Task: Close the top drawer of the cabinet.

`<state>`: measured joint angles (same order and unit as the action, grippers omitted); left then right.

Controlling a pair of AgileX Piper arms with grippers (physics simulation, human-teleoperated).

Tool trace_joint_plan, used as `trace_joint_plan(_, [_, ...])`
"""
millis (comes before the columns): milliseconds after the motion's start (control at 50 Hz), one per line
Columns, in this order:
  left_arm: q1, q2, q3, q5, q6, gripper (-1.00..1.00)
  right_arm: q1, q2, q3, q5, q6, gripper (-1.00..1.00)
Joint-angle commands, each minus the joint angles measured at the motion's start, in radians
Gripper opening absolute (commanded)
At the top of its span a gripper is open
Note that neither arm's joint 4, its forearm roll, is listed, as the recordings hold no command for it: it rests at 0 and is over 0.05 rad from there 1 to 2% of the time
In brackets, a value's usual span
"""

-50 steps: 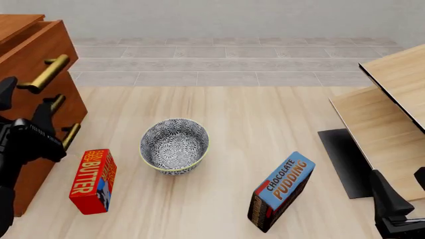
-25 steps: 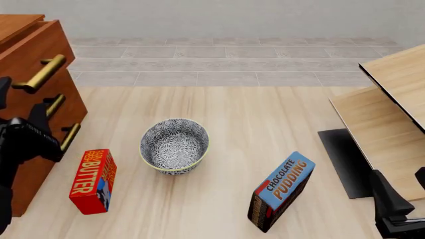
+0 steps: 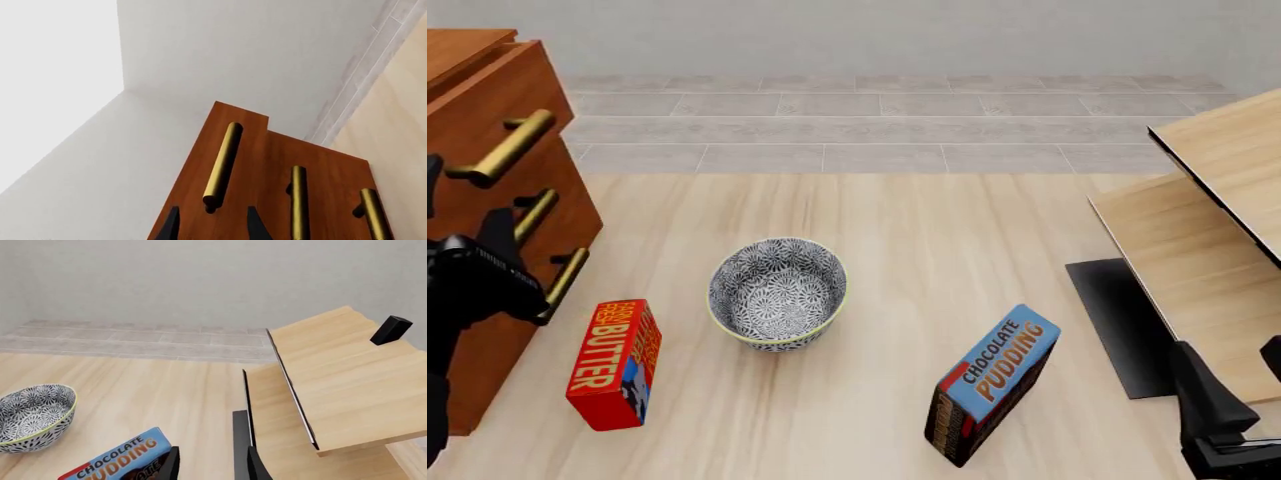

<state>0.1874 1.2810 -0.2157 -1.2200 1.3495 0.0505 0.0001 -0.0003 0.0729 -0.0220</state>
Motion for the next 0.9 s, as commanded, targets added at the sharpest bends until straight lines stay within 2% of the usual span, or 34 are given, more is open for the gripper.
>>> trace_joint_plan(20, [0.041, 0.006, 0.006, 0.0, -0.002, 1.0, 0.001, 0.0, 0.0, -0.001, 0.0, 1.0])
trace_joint_plan(900, [0.095, -0.001, 0.021, 0.0, 0.007, 1.0, 0.014, 0.0, -0.001, 0.012, -0.01, 1.0])
